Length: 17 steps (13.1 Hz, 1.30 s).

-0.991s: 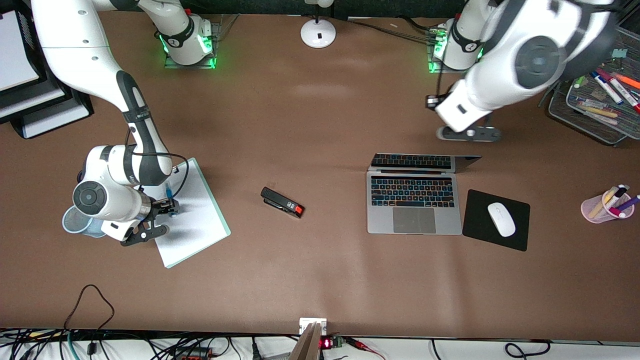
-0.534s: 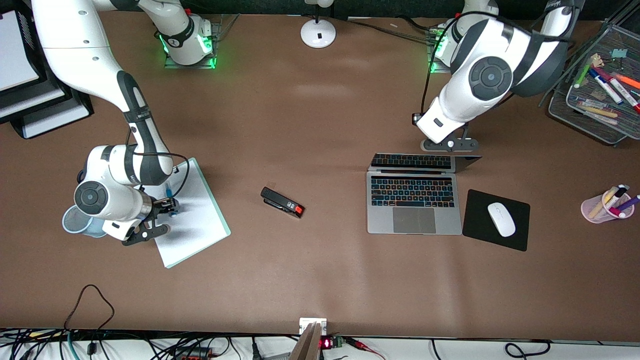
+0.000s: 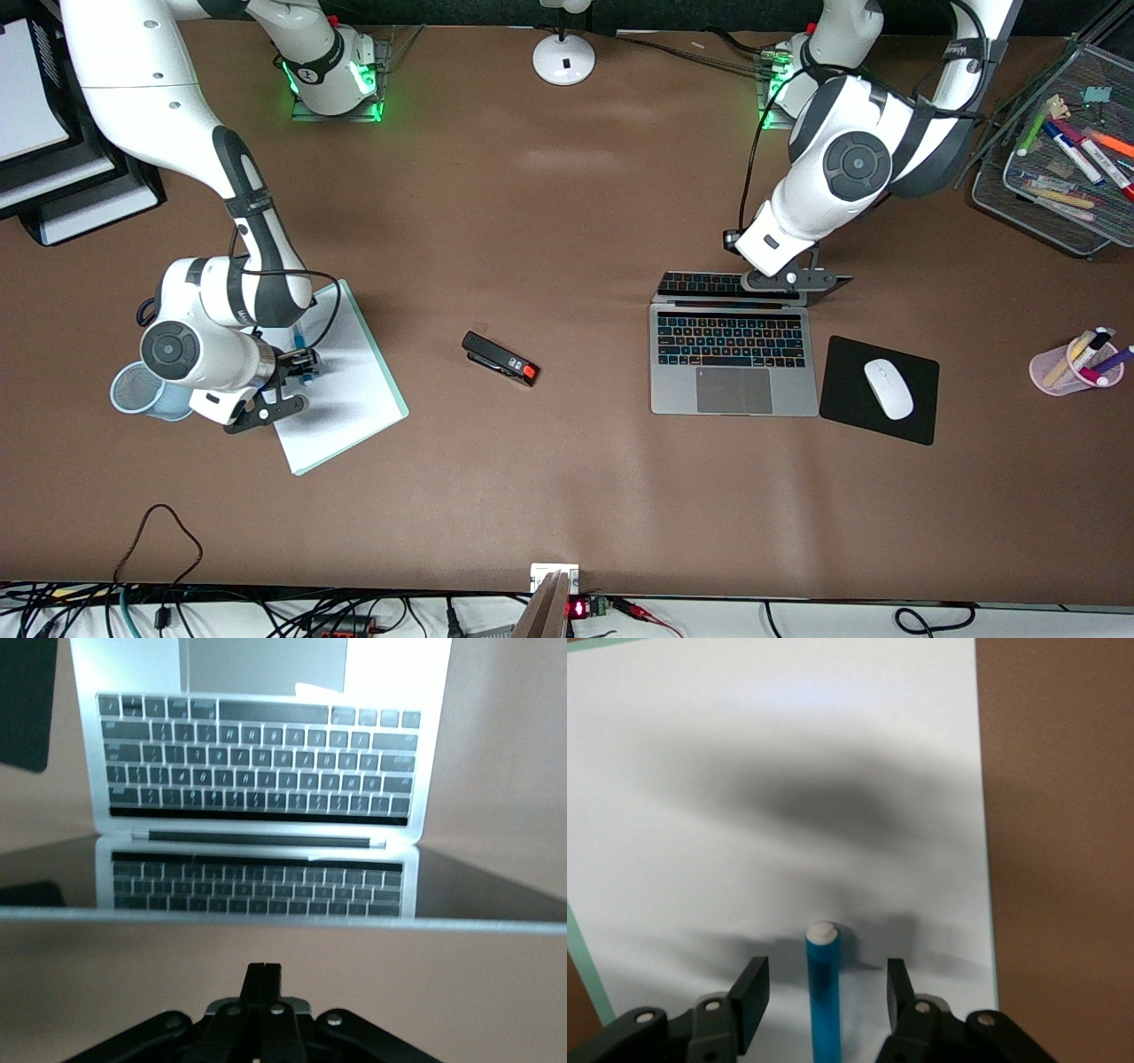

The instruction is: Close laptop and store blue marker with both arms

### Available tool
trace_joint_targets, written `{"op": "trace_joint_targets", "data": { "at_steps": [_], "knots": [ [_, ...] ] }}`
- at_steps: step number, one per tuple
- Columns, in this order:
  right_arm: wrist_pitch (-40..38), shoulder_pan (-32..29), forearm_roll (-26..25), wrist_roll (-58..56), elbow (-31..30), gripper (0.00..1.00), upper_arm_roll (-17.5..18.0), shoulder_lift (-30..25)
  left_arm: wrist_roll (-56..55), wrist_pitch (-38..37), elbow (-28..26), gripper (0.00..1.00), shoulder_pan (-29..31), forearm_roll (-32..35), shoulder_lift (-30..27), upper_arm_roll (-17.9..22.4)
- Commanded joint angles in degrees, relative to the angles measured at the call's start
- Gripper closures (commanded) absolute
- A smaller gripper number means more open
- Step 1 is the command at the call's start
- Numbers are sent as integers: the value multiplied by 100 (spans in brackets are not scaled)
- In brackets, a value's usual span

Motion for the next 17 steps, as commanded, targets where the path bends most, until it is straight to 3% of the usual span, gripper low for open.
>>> {"op": "trace_joint_targets", "data": {
  "at_steps": [1,3,8,12,15,16,17],
  "knots": [
    [85,31,-10,-41,-8,40,-6,48,40,548,54,100,45,432,173,-11],
    [94,31,-10,-41,-8,40,-6,66,40,969,80,100,184,978,244,-10],
    [94,22,-10,-41,-8,49,-6,75,49,1911,80,100,272,997,595,16],
    [94,14,-10,-50,-8,50,-6,92,198,2509,98,100,422,1260,990,16],
    [103,14,-10,-50,-8,51,-6,110,181,2598,483,100,423,1401,1508,42],
    [94,14,-1,-41,9,58,-6,119,111,2615,1381,100,327,1550,2580,190],
    [103,5,-1,-32,9,58,-6,119,119,2615,1538,100,326,1560,2730,200]
  ]
}}
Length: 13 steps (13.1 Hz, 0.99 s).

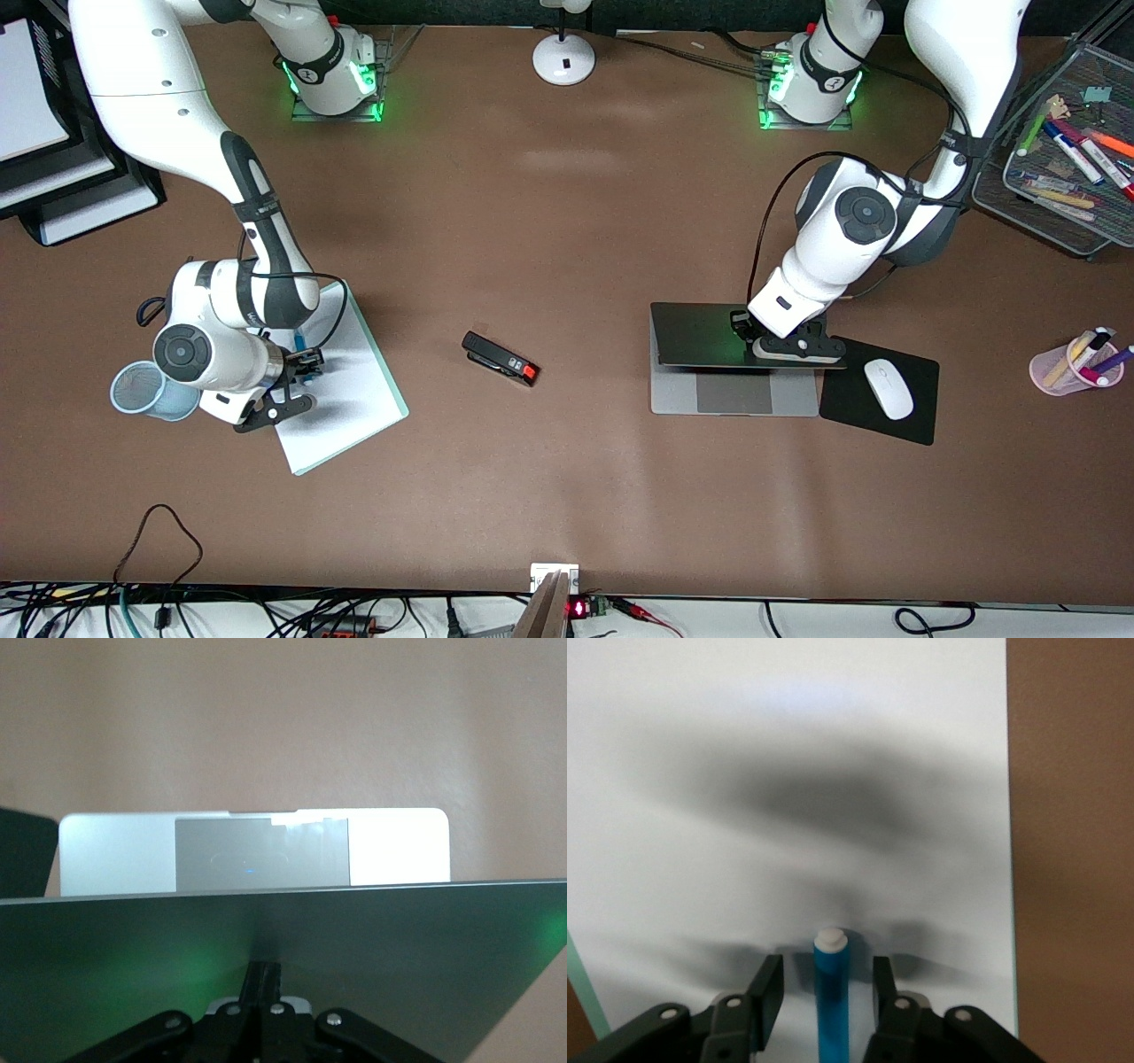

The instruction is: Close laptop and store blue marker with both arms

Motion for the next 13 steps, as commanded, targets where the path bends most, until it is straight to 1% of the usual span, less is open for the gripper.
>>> {"op": "trace_joint_targets", "data": {
  "at_steps": [1,5,8,11,13],
  "knots": [
    [56,-12,7,-23,11,58,-3,24,15,5,1016,100,-46,274,1107,93],
    [56,-21,7,-6,11,59,-3,24,-3,5,1025,100,-45,336,1150,93],
    [65,-21,7,12,11,62,-3,59,-3,14,1034,100,-54,336,1203,93],
    [65,-21,16,21,20,64,-3,68,-12,338,1025,100,-46,405,1396,189],
    [74,-21,16,21,20,64,-3,77,-12,348,1025,100,-46,432,1449,198]
  ]
}}
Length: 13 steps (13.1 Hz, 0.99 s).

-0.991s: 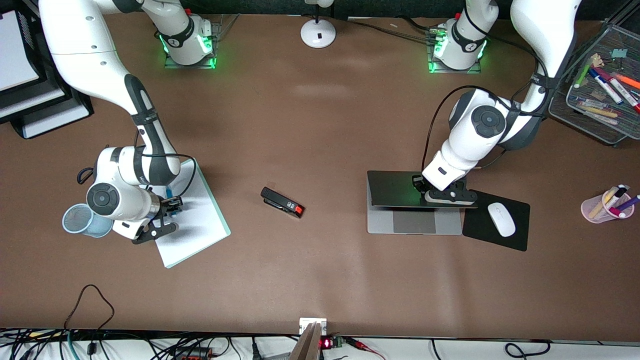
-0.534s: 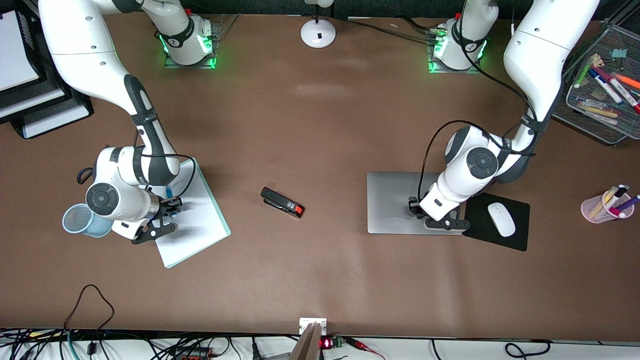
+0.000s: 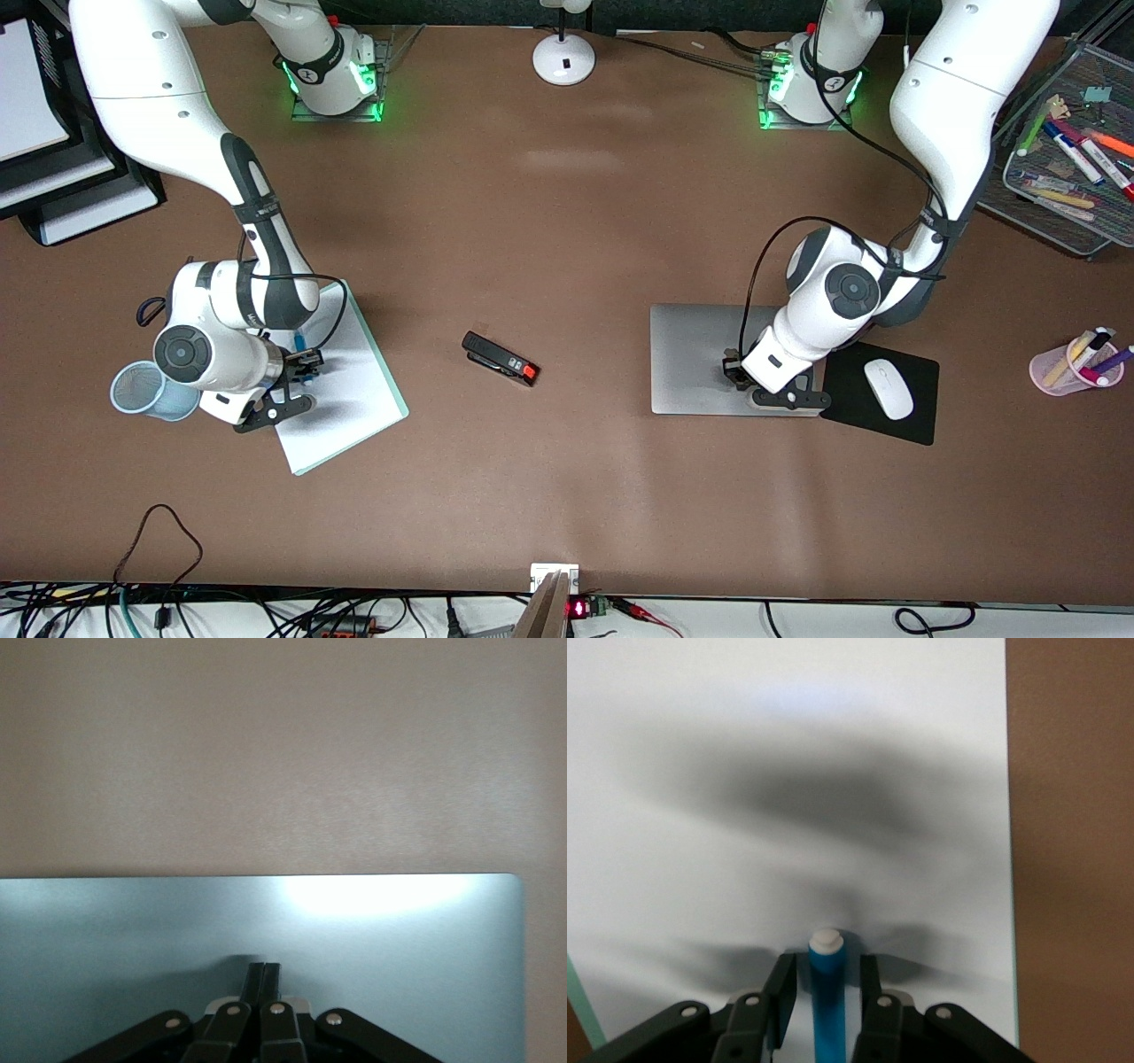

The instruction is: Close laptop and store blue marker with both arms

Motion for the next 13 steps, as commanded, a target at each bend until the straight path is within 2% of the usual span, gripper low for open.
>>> {"op": "trace_joint_targets", "data": {
  "at_steps": [1,4,10,11,13],
  "knots": [
    [53,-8,15,27,20,65,0,46,-17,77,92,100,-31,208,129,42],
    [53,1,7,19,29,77,-9,46,-122,173,66,100,-22,226,208,51],
    [53,1,-11,-52,55,83,0,63,-131,174,48,100,-31,244,235,51],
    [53,1,-2,-43,64,86,-9,55,-131,174,40,100,-31,244,252,51],
    [-34,10,7,-52,308,86,-9,20,-131,174,40,100,-31,244,261,51]
  ]
}}
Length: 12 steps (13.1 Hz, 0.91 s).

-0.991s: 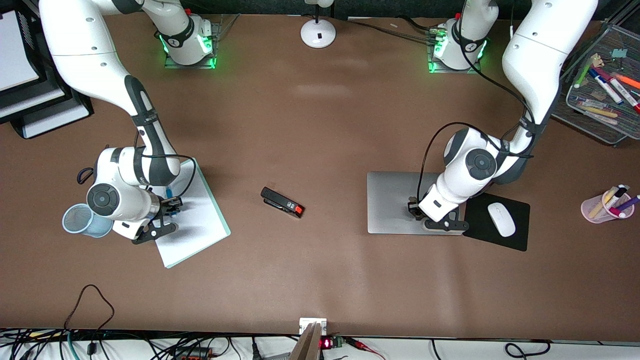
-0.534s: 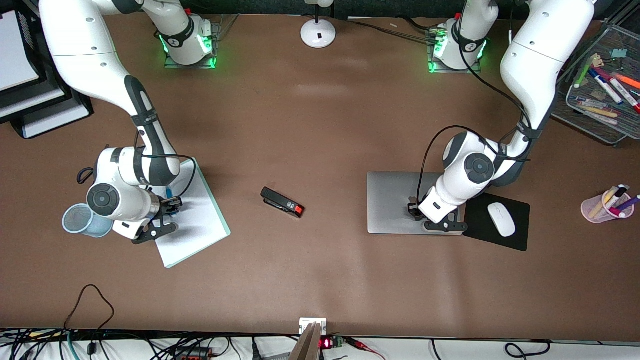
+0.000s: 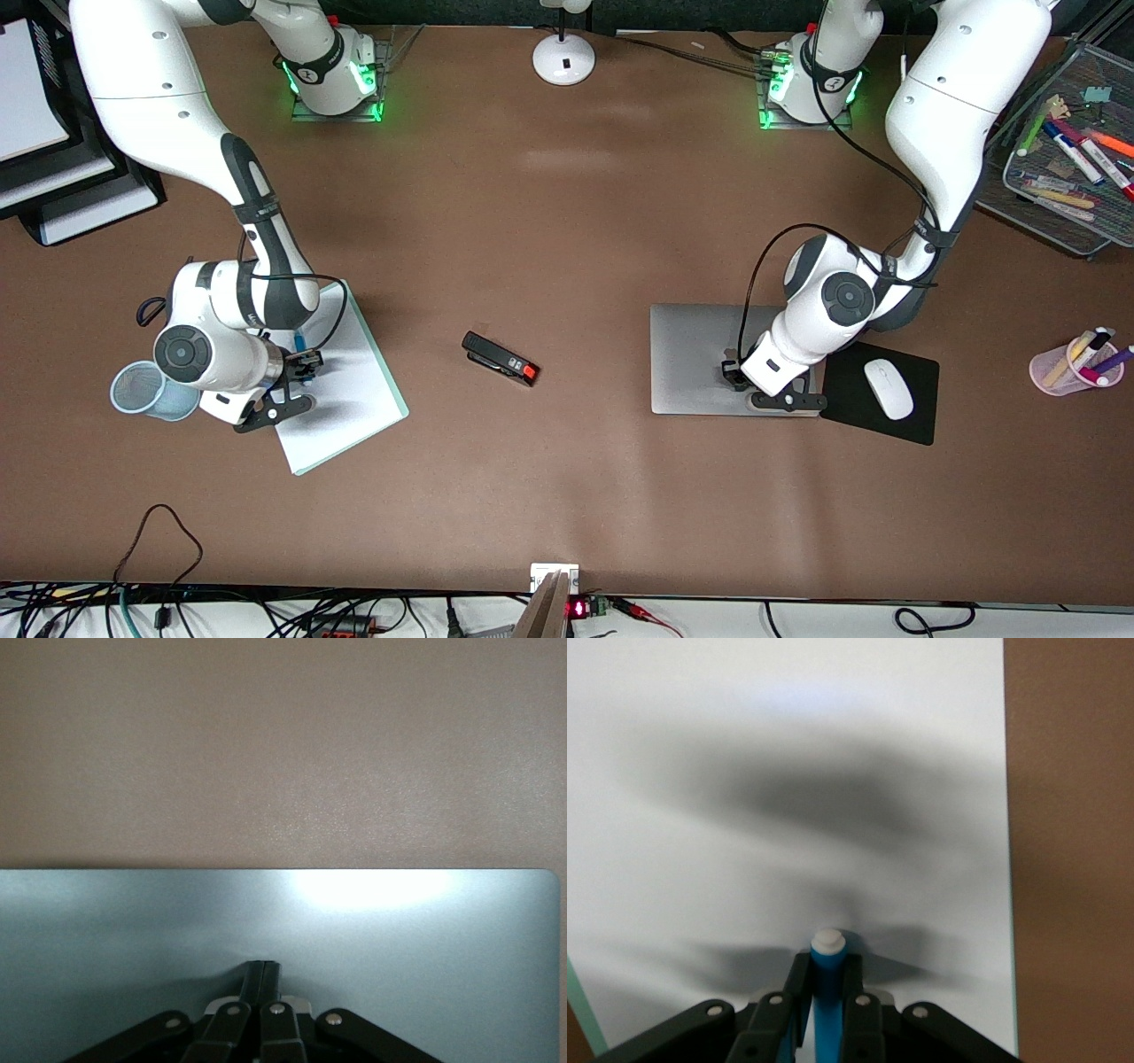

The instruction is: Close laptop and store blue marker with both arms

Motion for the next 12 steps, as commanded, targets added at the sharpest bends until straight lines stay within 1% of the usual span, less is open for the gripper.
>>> {"op": "trace_joint_targets", "data": {
  "at_steps": [1,3,4,6,9,10,12],
  "knots": [
    [-146,10,7,-51,344,86,-9,-1,-121,48,39,100,-23,235,77,31],
    [-252,-8,7,-77,363,86,0,-280,-121,-39,82,100,-23,235,-1,31],
    [-322,-25,7,-182,380,86,0,-473,-103,-327,91,100,-14,244,-184,5],
    [-402,-25,15,-480,389,86,-9,-746,-94,-1091,135,100,-14,235,-641,-74],
    [-446,-60,85,-1112,520,86,-35,-1028,63,-2452,415,100,47,235,-1248,-250],
    [-455,-139,155,-1341,556,86,-35,-1099,229,-2901,469,100,65,191,-1459,-372],
    [-534,-340,200,-1946,643,86,-26,-1152,371,-3797,758,100,74,165,-1776,-496]
  ]
}}
